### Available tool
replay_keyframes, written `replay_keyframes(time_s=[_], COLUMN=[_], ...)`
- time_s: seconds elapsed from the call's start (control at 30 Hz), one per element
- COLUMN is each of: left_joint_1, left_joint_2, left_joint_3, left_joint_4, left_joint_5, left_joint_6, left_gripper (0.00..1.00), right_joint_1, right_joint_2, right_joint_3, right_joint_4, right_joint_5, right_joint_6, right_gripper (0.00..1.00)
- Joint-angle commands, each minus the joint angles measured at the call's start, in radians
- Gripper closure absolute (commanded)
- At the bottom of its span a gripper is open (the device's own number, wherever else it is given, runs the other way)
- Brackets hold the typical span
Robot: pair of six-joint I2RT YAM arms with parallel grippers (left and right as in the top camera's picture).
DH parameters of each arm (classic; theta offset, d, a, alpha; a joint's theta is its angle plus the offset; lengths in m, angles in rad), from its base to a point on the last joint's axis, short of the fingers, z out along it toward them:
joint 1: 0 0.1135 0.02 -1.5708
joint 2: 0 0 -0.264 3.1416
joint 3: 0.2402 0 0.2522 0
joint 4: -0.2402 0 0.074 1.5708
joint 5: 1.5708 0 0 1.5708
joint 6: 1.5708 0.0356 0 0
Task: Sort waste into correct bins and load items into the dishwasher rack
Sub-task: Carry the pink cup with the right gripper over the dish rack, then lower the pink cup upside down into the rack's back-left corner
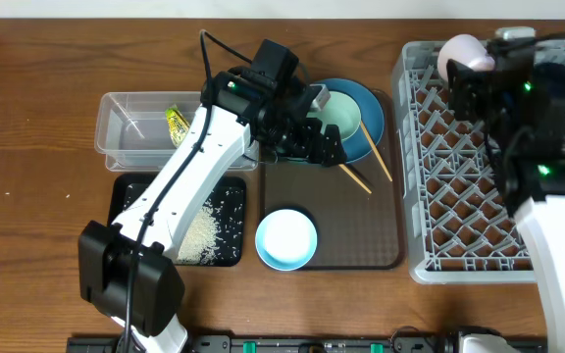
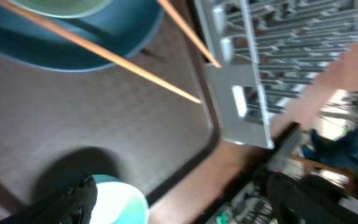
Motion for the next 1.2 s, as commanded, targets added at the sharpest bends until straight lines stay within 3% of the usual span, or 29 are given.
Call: replay_keyframes(time_s=[0.0,0.4,0.67,1.17], left_joint_1=[0.003,0.003,0.003,0.003], left_joint_2=[0.000,0.000,0.000,0.000], left_joint_3=[0.004,0.004,0.004,0.004], left_joint_4=[0.000,0.000,0.000,0.000], left_joint_5=[-0.094,-0.097,-0.097,-0.097], left_joint_6=[0.006,0.007,0.007,0.007], left_gripper=[0.07,0.05,0.05,0.05], right_joint_1=[-0.017,-0.017,-0.018,-0.032], right_joint_2=[0.063,0.237,0.352,0.405], right_joint_3=[0.023,0.023,0.023,0.023], right_joint_4=[0.049,0.198,0.187,0.127], right_joint_5=[0.021,0.024,0.025,0.128], right_joint_6=[-0.085,-0.093,-0.092,-0.092], right_gripper=[0.91,0.89,0.88,0.88])
